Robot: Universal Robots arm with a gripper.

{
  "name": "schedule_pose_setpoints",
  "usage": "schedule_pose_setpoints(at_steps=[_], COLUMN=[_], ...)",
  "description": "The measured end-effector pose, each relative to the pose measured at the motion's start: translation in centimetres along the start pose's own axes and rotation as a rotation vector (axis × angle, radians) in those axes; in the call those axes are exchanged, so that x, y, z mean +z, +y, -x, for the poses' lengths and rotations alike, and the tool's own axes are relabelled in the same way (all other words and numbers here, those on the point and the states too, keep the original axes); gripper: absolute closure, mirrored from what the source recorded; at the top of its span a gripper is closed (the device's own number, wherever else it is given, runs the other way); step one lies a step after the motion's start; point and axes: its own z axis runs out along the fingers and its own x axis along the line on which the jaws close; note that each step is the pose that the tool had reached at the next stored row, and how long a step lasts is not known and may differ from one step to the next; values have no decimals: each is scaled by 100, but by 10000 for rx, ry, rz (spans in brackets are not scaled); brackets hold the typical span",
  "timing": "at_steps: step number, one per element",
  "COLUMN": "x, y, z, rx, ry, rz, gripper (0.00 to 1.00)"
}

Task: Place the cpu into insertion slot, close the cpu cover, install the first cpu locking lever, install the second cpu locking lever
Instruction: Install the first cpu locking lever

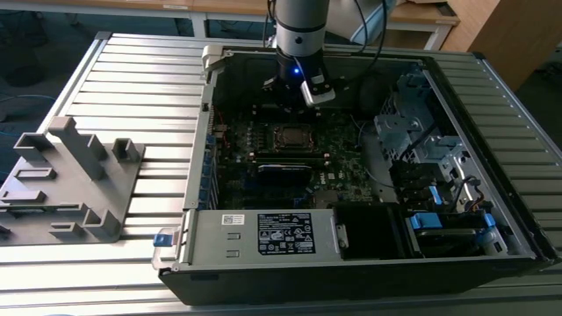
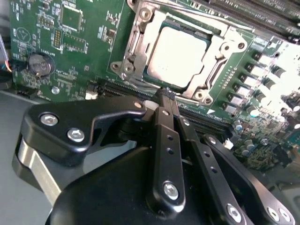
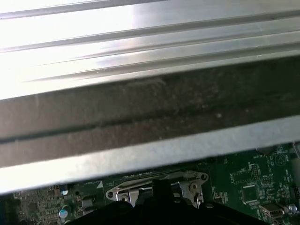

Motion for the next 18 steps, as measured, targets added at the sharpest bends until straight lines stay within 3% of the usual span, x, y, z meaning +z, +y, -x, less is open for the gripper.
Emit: schedule_pose_setpoints(at_steps=[12,18], x=[-14,-38], y=[-244,-258], z=[44,47], rx=[1,3], ry=[1,1], rz=[-2,-1], gripper=[89,89])
